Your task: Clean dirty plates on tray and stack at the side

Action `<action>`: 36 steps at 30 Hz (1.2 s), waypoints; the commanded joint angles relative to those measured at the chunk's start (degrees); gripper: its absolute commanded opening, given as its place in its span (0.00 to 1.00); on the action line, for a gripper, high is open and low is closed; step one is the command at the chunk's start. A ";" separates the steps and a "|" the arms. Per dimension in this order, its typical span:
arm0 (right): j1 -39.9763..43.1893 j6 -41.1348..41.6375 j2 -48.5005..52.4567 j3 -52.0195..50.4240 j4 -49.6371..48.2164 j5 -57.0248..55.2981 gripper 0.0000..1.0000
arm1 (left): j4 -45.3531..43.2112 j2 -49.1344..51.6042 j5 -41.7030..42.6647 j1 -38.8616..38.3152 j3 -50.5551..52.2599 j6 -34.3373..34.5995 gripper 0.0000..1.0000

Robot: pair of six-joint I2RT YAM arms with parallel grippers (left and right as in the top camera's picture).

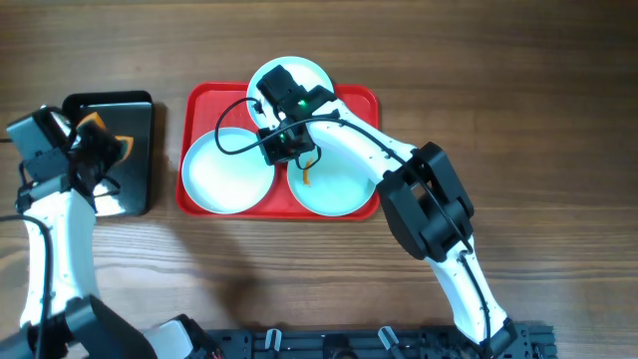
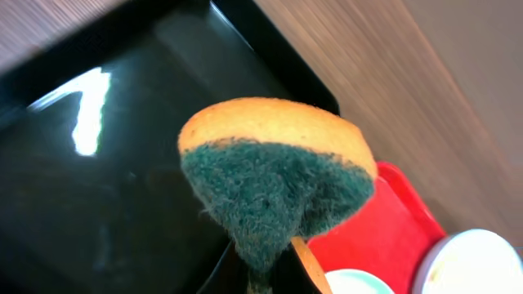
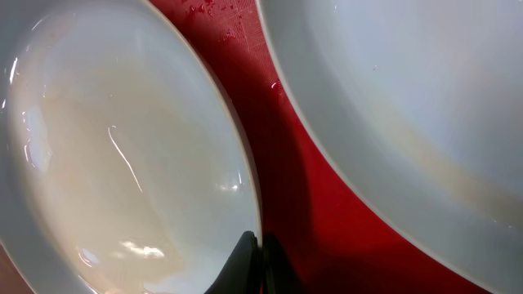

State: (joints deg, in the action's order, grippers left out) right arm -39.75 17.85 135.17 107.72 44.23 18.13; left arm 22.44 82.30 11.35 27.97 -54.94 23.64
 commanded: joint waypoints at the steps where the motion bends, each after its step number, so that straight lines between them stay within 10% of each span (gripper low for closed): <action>1: 0.02 -1.36 -0.09 0.81 0.07 -0.13 0.04 | 0.42 5.14 9.16 3.17 -0.57 -0.68 0.04; 36: -3.21 -6.71 -23.63 1.16 0.63 -30.93 0.04 | 3.96 5.46 -3.10 5.70 -0.57 1.29 0.04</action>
State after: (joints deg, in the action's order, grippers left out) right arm -42.37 10.57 111.63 108.14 46.09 -9.93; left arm 26.24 89.14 8.97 33.50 -54.94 24.34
